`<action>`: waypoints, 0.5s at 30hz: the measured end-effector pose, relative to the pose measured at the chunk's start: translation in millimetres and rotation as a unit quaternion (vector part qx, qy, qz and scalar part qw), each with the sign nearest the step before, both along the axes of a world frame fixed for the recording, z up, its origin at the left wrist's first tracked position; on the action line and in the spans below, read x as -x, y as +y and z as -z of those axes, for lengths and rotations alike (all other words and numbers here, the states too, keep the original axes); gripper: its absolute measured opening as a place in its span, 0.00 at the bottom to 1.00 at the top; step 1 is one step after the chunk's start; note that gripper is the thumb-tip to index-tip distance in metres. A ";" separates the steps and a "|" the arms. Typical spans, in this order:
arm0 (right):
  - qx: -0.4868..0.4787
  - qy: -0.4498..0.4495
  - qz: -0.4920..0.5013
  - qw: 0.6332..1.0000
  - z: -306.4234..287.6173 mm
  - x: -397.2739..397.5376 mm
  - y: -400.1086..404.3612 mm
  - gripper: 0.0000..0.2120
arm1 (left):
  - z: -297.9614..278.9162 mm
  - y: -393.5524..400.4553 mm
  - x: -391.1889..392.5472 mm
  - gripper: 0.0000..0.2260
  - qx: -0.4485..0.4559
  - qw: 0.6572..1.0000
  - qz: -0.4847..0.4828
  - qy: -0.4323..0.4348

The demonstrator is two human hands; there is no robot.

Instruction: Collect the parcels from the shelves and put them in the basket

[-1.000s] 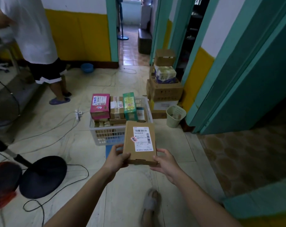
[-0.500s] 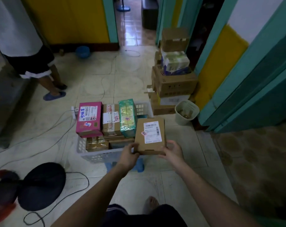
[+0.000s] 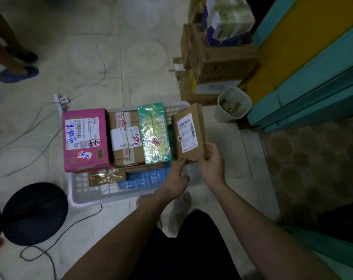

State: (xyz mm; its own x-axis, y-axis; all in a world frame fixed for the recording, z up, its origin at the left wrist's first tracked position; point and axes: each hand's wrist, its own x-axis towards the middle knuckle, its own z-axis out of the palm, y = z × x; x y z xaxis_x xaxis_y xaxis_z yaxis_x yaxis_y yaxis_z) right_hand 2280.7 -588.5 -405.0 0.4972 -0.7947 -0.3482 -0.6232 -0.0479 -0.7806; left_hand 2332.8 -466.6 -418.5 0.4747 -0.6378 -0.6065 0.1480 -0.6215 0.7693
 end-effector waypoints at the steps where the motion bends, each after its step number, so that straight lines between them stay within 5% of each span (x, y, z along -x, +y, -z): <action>1: 0.006 0.008 -0.013 1.000 4.5 -4.7 -1.3 0.14 | 2.2 -3.8 -3.0 0.30 0.000 1.000 0.003 0.001; 8: -0.036 0.032 -0.090 0.995 44.5 -12.5 -9.7 0.12 | 19.3 -31.7 -20.3 0.32 0.033 0.999 -0.023 0.036; 15: -0.064 0.075 -0.115 0.988 37.9 -2.9 -34.2 0.15 | 0.4 -49.3 -27.3 0.30 -0.030 0.996 -0.038 0.072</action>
